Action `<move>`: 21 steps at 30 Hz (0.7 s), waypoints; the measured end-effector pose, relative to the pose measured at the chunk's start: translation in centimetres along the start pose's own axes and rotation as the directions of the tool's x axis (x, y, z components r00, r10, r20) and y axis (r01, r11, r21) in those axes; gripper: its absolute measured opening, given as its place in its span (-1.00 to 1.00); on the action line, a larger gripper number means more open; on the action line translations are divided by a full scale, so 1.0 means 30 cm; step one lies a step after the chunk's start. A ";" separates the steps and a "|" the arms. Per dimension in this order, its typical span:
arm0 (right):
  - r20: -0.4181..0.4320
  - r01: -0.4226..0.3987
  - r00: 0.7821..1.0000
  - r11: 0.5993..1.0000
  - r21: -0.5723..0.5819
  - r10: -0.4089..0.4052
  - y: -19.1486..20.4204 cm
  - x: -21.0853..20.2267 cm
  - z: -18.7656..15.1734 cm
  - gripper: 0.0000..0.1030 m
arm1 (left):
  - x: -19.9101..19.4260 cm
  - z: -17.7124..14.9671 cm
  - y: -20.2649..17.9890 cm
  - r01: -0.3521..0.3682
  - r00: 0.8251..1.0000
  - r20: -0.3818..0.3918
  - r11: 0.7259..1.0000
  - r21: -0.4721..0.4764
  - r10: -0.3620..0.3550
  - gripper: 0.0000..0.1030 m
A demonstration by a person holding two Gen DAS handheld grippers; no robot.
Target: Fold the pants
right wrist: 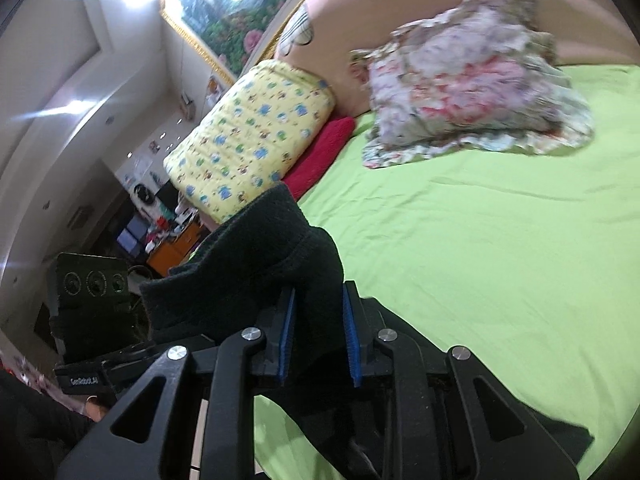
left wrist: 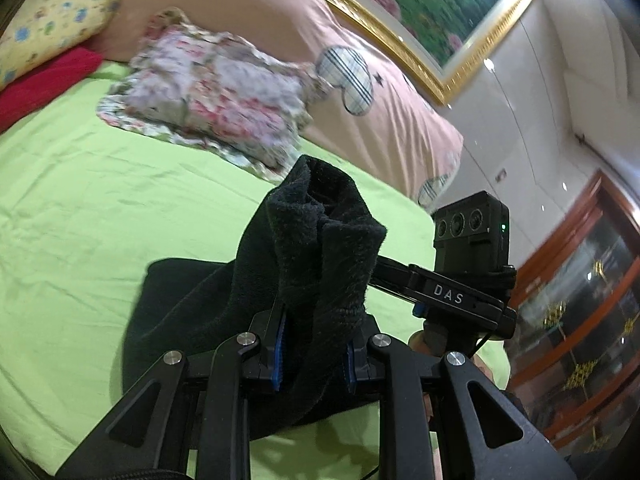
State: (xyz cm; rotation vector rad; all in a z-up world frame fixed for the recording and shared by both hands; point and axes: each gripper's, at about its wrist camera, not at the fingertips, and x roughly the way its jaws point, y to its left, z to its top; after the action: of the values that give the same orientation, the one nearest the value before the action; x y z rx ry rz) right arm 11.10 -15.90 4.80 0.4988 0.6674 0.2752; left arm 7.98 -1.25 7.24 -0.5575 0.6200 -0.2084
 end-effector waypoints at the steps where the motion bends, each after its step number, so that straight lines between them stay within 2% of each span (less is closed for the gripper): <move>1: 0.009 0.004 1.000 1.000 0.010 -0.004 -0.014 -0.020 -0.010 -0.54 | 0.016 -0.002 -0.015 0.003 1.000 -0.010 1.000 0.010 -0.002 -0.60; 7: 0.054 0.019 0.998 0.998 0.055 -0.022 -0.081 -0.112 -0.055 -0.61 | 0.097 -0.025 -0.099 0.016 0.998 -0.069 0.998 0.063 -0.012 -0.60; 11: 0.079 0.019 0.997 0.996 0.089 -0.026 -0.133 -0.156 -0.080 -0.79 | 0.169 -0.048 -0.147 0.008 0.994 -0.113 0.995 0.099 0.003 -0.60; 21: 0.093 0.049 0.993 0.984 0.172 -0.065 -0.232 -0.222 -0.159 -0.81 | 0.309 -0.115 -0.198 0.029 0.977 -0.212 0.989 0.144 0.002 -0.60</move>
State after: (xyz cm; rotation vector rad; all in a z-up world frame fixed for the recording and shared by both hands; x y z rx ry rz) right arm 3.57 -22.76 1.41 0.6513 0.6104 0.1389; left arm 13.19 -10.89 3.64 -0.4006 0.8008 -0.3266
